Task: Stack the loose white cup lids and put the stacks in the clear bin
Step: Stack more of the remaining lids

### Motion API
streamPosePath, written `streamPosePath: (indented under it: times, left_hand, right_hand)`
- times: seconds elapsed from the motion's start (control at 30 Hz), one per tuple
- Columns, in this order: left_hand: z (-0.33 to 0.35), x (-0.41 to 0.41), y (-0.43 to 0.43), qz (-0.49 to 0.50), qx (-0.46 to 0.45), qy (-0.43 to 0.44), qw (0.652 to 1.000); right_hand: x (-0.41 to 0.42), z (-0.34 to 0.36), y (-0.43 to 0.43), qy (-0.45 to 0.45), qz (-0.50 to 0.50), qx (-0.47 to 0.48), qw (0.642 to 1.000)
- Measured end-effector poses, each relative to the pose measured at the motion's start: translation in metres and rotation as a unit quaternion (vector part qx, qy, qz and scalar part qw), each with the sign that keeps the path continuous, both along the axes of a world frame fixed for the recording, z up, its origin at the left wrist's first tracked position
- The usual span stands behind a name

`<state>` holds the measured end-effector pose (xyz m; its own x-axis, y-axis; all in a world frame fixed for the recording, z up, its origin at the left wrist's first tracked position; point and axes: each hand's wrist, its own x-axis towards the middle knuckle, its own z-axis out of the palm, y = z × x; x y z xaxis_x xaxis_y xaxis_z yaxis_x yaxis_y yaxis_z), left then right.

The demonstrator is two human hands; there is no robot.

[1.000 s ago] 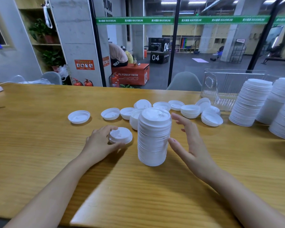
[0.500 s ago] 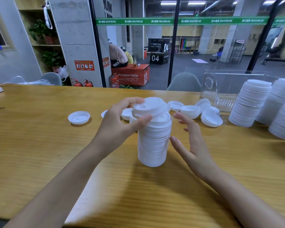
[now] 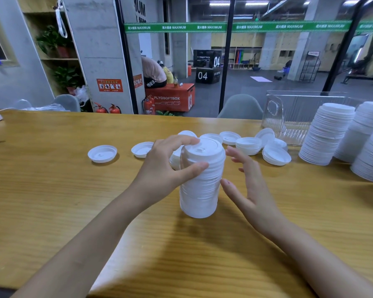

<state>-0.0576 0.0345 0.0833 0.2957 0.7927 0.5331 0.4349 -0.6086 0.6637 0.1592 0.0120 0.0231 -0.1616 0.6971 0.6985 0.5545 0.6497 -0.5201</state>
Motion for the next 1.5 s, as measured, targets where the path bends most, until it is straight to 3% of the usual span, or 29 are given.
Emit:
streamPosePath:
  times: [0.1, 0.23, 0.33, 0.47, 0.73, 0.83, 0.9, 1.0, 1.07, 1.13, 1.23, 1.33, 1.5]
  left_hand:
    - [-0.002, -0.004, 0.002, 0.007, -0.001, -0.032, 0.999]
    - [-0.02, -0.031, 0.032, 0.1, 0.014, -0.057, 0.993]
    - [-0.05, -0.071, 0.069, 0.208, 0.02, 0.044, 0.977]
    - [-0.081, -0.115, 0.105, 0.34, 0.014, 0.203, 0.918]
    - [-0.093, -0.136, 0.127, 0.359, -0.067, 0.337, 0.868]
    - [-0.087, -0.128, 0.119, 0.34, -0.055, 0.32, 0.883]
    - [-0.08, -0.116, 0.109, 0.3, -0.029, 0.265, 0.916]
    - [-0.057, -0.089, 0.082, 0.2, -0.037, 0.058, 0.977]
    - [-0.042, -0.076, 0.064, 0.136, -0.115, -0.082, 0.981]
    - [-0.039, -0.074, 0.058, 0.112, -0.173, -0.15, 0.967]
    - [-0.051, -0.082, 0.056, 0.151, -0.209, -0.129, 0.958]
    - [-0.065, -0.092, 0.058, 0.206, -0.187, -0.025, 0.96]
    - [-0.074, -0.09, 0.062, 0.21, -0.175, 0.101, 0.957]
  right_hand:
    - [0.0, 0.0, 0.0, 0.001, -0.001, -0.007, 1.0]
    - [0.001, 0.001, -0.001, 0.002, -0.001, -0.015, 1.0]
    - [0.0, 0.0, -0.001, -0.007, 0.002, -0.019, 1.0]
    - [0.0, -0.001, 0.0, -0.007, -0.001, -0.024, 1.0]
    - [0.002, -0.001, 0.0, -0.011, -0.001, -0.034, 0.999]
    - [0.001, -0.001, 0.0, -0.011, -0.001, -0.036, 0.999]
    - [0.001, -0.002, 0.001, -0.01, 0.0, -0.038, 0.999]
    - [0.001, -0.003, 0.002, -0.012, -0.001, -0.034, 0.999]
    - [0.001, -0.002, 0.002, -0.009, 0.0, -0.037, 0.999]
    - [0.001, -0.002, 0.002, -0.006, 0.002, -0.04, 0.999]
    - [0.001, -0.002, 0.001, -0.005, 0.002, -0.042, 0.999]
    - [0.0, -0.002, 0.001, -0.003, 0.005, -0.042, 0.999]
    - [0.0, -0.002, 0.001, -0.002, 0.004, -0.038, 0.999]
